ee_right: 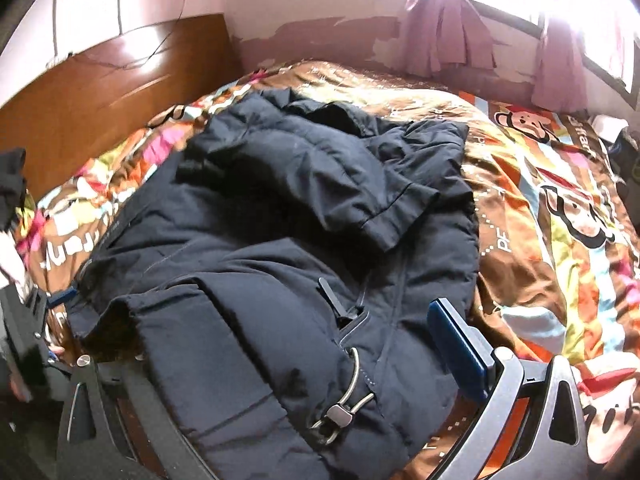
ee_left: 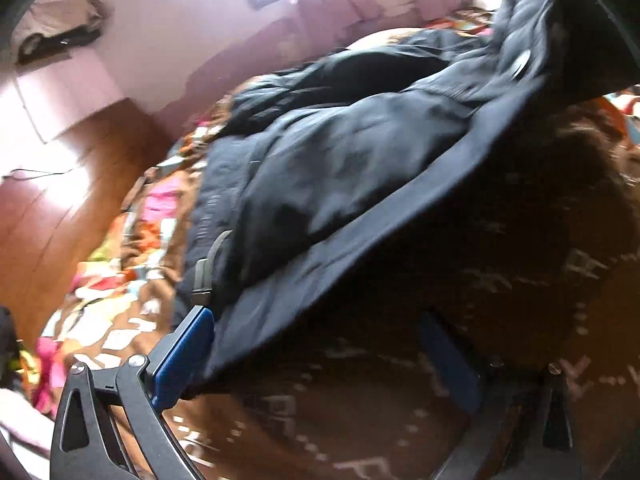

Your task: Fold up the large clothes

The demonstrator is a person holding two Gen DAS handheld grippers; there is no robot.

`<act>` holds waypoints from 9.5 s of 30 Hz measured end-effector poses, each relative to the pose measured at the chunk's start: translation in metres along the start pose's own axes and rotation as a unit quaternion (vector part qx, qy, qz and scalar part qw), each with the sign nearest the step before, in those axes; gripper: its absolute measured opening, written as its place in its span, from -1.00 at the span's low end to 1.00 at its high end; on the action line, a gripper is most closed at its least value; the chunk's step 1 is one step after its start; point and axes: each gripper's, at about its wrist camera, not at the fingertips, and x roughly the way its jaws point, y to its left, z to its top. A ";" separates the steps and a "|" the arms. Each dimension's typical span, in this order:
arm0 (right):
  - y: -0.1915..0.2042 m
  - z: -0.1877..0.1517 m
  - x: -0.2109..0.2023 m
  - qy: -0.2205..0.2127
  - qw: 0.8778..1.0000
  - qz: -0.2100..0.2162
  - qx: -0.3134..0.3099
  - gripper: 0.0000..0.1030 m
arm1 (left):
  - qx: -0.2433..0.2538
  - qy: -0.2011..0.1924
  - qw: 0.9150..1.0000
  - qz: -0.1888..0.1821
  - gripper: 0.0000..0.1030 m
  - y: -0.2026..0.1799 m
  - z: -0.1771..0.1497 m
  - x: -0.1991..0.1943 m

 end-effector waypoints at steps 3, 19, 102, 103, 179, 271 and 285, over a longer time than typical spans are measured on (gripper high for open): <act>-0.009 0.007 -0.003 0.002 1.000 0.013 0.027 0.97 | -0.006 -0.011 0.999 0.048 0.99 0.005 0.008 -0.002; 0.027 -0.086 -0.012 0.015 0.996 -0.059 -0.061 0.97 | -0.045 -0.031 0.998 0.027 0.17 0.049 0.042 -0.007; -0.034 0.067 0.036 -0.169 0.976 -0.108 0.083 -0.88 | -0.105 -0.071 0.982 -0.142 -0.87 0.083 0.234 0.081; -0.035 0.065 0.042 -0.164 0.976 -0.112 0.083 -0.88 | -0.109 -0.066 0.980 -0.150 -0.87 0.081 0.231 0.089; -0.077 0.099 0.217 -0.009 0.995 -0.053 0.081 0.99 | -0.158 0.022 0.959 -0.234 1.00 0.075 0.225 0.207; -0.070 -0.008 0.093 0.046 0.993 -0.061 0.092 -0.33 | -0.332 0.061 0.891 -0.304 -0.64 0.168 0.075 0.125; -0.149 0.029 0.168 0.014 0.982 0.050 0.181 0.17 | -0.352 0.099 0.879 -0.305 -0.46 0.166 0.067 0.162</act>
